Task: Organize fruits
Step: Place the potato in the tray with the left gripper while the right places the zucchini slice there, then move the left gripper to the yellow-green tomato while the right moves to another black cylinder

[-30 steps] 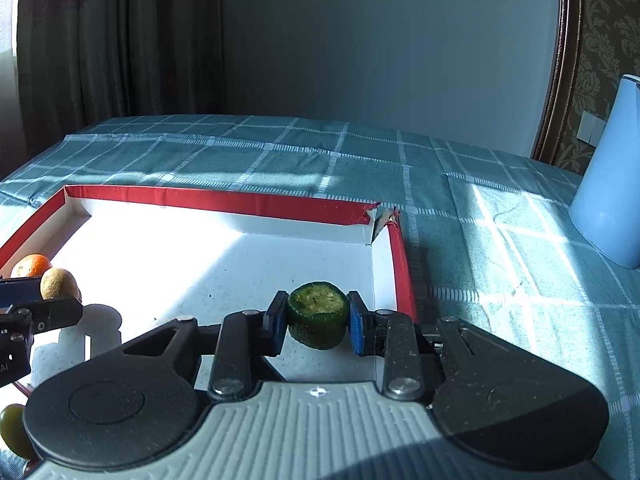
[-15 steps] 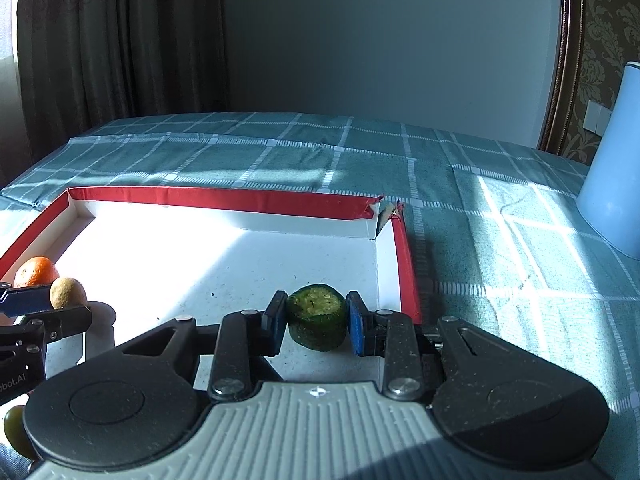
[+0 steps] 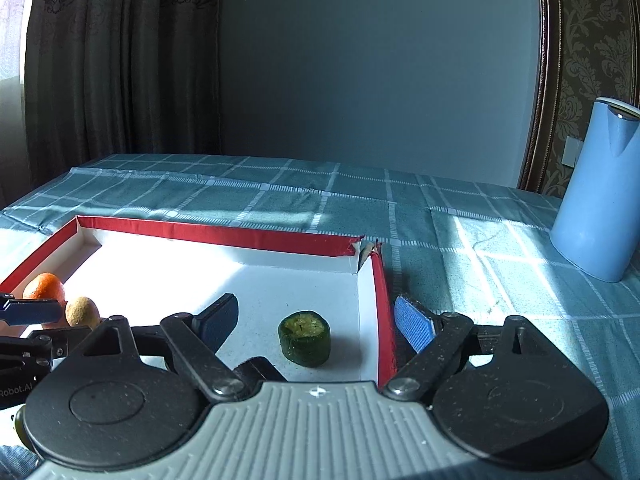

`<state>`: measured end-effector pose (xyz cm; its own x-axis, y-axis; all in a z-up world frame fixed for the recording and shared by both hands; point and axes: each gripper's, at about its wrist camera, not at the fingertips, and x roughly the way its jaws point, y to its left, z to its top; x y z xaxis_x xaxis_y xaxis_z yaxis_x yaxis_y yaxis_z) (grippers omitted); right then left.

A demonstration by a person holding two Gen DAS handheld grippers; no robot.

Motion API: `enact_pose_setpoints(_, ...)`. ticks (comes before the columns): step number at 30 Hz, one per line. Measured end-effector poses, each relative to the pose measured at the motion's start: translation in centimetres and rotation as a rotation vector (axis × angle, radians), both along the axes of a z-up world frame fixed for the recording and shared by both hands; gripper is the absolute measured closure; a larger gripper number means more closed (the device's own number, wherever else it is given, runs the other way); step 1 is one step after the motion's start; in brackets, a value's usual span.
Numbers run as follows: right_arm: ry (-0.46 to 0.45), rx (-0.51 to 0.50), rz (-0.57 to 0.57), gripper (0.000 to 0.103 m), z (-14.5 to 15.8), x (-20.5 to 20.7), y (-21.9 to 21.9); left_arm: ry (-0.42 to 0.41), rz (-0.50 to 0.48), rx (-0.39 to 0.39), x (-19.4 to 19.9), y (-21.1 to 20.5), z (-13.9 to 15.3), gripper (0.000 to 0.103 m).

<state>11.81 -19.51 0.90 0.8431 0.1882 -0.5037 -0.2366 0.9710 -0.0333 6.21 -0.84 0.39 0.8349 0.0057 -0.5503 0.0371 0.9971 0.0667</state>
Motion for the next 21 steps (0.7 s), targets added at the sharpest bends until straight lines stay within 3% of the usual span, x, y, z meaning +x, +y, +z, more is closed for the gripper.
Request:
enact_pose_setpoints(3,-0.011,0.042,-0.010,0.017,0.3,-0.8,-1.1,-0.048,0.014,0.029,-1.6,-0.1,0.2,0.039)
enact_pose_setpoints(9,-0.017,0.096,-0.031,0.017,0.4,-2.6,-2.9,-0.091,-0.008,0.009,-4.5,0.3,0.4,0.035)
enact_pose_setpoints(12,-0.032,0.092,-0.032,0.017,0.1,-4.3,-3.5,-0.124,-0.018,-0.016,-5.8,0.7,0.6,0.019)
enact_pose_setpoints(21,-0.002,0.193,-0.006,0.017,-1.2,-9.8,-6.8,-0.122,-0.045,0.004,-6.9,0.4,0.4,0.018)
